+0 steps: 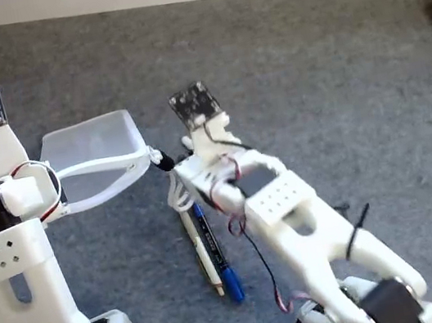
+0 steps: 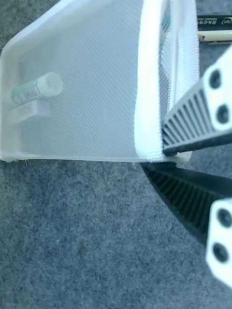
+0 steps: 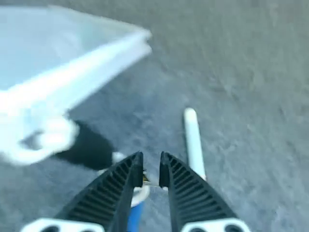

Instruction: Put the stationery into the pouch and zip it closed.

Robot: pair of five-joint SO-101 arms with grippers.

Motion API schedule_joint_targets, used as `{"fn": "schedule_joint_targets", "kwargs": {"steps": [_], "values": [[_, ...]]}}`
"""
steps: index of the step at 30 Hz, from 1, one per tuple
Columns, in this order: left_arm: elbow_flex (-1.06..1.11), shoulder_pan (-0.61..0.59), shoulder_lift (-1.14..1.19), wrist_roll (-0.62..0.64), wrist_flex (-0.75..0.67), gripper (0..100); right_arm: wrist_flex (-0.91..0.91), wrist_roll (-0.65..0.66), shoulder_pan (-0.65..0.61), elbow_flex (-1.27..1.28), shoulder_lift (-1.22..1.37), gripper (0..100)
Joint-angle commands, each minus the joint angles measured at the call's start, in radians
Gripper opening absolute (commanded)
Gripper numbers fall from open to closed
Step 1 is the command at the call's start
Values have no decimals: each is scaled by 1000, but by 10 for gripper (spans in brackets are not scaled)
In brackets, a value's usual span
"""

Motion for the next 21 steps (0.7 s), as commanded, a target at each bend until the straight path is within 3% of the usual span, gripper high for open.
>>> {"fn": "schedule_joint_targets", "kwargs": {"steps": [1,5,17,21], "values": [[-51,-19,-1,-3,2,7,128,-11,54,-200,73,59],[-51,-19,-1,-3,2,7,209,-11,67,-323,194,59],[-50,-19,-1,-2,2,7,211,-6,68,-453,433,60],[-50,-19,-1,-2,2,7,211,-9,68,-484,484,114]]}}
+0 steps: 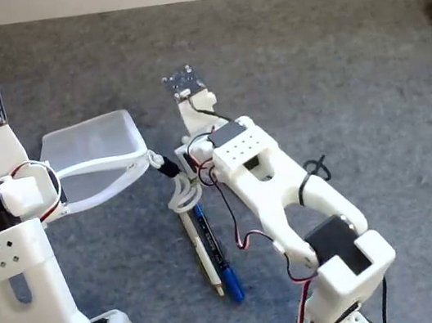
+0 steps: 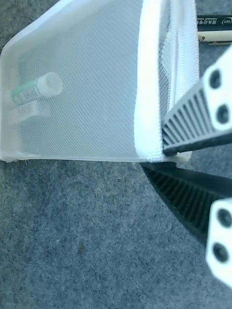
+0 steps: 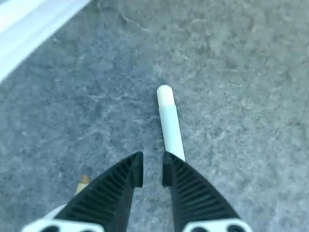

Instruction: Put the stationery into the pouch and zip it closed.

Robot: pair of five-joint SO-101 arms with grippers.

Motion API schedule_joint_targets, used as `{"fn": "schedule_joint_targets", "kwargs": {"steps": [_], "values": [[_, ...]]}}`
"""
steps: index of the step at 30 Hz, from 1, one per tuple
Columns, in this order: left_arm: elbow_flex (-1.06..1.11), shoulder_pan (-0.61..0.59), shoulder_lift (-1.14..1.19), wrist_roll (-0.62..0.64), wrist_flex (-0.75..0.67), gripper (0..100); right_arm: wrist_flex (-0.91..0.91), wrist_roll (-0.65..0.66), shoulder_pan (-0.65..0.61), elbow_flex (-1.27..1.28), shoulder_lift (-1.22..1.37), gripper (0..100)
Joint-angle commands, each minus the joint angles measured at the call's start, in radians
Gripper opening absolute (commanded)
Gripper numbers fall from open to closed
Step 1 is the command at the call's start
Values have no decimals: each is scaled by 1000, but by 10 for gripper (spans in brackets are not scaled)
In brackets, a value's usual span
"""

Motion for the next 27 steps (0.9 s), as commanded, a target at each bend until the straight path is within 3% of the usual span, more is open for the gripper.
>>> {"fn": "schedule_joint_targets", "kwargs": {"steps": [1,16,27], "values": [[-50,-19,-1,-2,2,7,5,-9,12,-79,13,128],[-24,-19,-1,-2,0,7,12,-5,12,-228,234,135],[-24,-19,-1,-2,2,7,358,-5,12,-559,446,135]]}}
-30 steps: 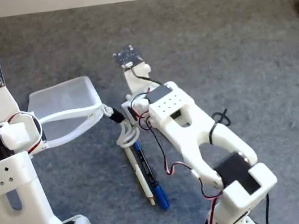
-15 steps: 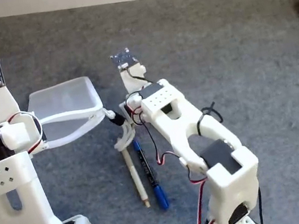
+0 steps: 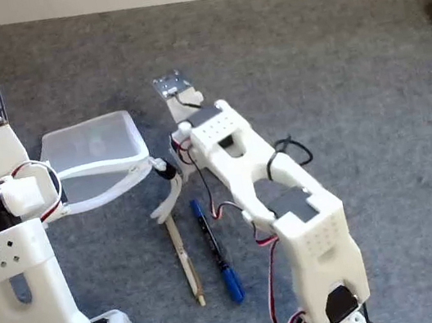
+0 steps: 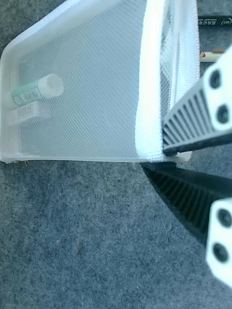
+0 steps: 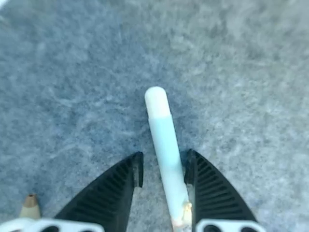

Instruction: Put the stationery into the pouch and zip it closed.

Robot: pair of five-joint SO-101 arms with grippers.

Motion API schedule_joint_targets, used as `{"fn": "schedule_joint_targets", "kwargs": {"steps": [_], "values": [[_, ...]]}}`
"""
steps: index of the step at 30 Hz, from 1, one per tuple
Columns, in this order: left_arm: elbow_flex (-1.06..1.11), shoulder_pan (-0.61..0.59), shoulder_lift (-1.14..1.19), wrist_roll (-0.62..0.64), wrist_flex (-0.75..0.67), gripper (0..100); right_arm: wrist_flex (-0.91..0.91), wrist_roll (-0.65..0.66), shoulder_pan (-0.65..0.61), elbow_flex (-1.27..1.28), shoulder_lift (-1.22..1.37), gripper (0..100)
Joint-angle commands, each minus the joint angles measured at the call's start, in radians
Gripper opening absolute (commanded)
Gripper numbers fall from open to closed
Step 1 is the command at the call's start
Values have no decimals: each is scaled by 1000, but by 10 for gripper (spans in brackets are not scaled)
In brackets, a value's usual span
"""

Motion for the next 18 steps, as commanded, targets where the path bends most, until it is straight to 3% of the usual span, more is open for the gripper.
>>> {"fn": "schedule_joint_targets", "kwargs": {"steps": [1,7,13,18], "values": [[-24,-19,-1,-2,2,7,97,-3,8,-130,51,135],[-24,-19,-1,-2,3,7,214,-3,8,-292,162,129],[-24,-19,-1,-3,3,7,242,66,8,-358,199,2],[-24,-19,-1,-3,3,7,255,97,10,-360,197,5]]}}
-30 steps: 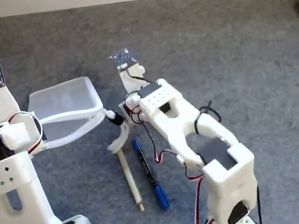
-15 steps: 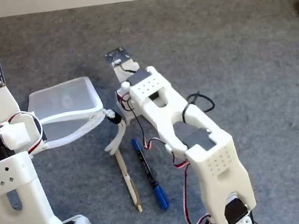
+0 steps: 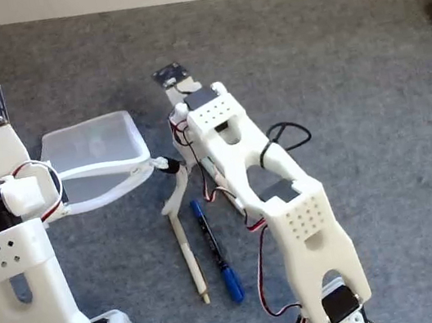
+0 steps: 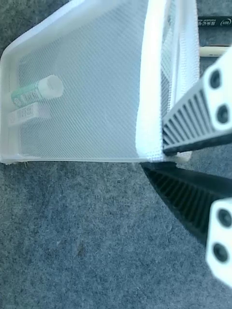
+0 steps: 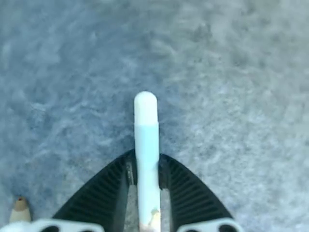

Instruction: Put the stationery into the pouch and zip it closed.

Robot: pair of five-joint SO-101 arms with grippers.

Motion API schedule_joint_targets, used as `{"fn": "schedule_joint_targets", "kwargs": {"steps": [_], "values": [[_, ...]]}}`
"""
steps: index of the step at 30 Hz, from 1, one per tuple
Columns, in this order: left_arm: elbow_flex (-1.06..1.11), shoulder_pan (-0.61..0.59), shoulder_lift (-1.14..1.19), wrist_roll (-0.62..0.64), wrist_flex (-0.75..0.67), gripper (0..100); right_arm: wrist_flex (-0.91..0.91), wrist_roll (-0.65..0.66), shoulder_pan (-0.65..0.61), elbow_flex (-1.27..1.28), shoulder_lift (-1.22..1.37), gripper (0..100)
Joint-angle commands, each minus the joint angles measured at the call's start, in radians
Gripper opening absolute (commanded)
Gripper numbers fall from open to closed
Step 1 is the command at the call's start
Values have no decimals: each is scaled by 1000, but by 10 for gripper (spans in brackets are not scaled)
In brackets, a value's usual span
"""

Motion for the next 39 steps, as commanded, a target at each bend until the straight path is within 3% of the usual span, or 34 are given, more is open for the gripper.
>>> {"fn": "schedule_joint_targets", "kwargs": {"steps": [1,31,39], "values": [[-24,-19,-1,-3,3,7,50,25,4,-35,-1,5],[-33,-7,-1,26,0,7,407,21,33,-64,-295,5],[-33,42,-1,26,2,7,492,21,-13,16,-435,5]]}}
